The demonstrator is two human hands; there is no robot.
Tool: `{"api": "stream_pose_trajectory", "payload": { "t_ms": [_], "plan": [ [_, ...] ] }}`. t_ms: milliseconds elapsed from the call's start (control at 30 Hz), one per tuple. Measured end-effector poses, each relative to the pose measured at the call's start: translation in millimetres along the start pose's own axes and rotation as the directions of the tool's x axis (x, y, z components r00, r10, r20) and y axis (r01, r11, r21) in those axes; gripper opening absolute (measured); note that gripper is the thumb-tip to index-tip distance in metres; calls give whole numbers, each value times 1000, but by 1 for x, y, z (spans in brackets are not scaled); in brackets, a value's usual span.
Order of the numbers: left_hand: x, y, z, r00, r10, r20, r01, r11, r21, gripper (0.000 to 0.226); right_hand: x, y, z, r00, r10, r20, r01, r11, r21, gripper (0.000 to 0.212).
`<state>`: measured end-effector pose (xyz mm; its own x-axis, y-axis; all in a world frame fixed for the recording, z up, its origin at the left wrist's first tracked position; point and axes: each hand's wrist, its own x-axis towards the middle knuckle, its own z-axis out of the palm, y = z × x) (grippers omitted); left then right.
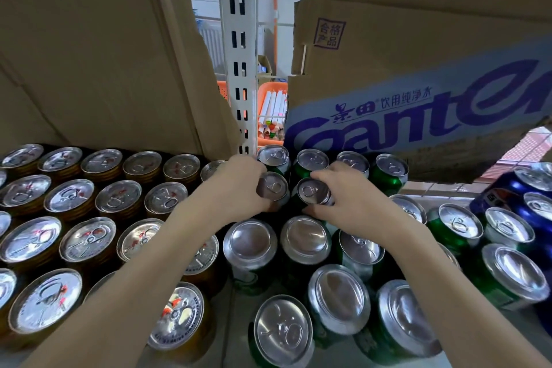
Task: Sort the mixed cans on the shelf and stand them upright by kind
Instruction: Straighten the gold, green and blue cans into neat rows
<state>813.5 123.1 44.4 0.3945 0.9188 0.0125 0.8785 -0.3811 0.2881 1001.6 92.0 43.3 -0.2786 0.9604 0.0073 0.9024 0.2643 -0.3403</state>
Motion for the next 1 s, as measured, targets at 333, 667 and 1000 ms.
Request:
{"api": "stream_pose_trajectory", "payload": {
  "t_ms": [333, 667, 1000],
  "plan": [
    [1, -4, 2, 999, 45, 5, -44, 990, -137, 38, 1, 3, -2, 1000, -19, 22, 19, 1000, 8, 57],
    [-7, -10, 12, 999, 54, 1, -53, 987, -155, 56, -18, 2, 3, 993, 57, -103, -51, 997, 57, 66],
    [-19, 58, -9, 938, 331, -102, -342, 933, -111, 55, -89, 31, -29, 895, 253, -369, -253, 966, 48, 33]
  ]
}}
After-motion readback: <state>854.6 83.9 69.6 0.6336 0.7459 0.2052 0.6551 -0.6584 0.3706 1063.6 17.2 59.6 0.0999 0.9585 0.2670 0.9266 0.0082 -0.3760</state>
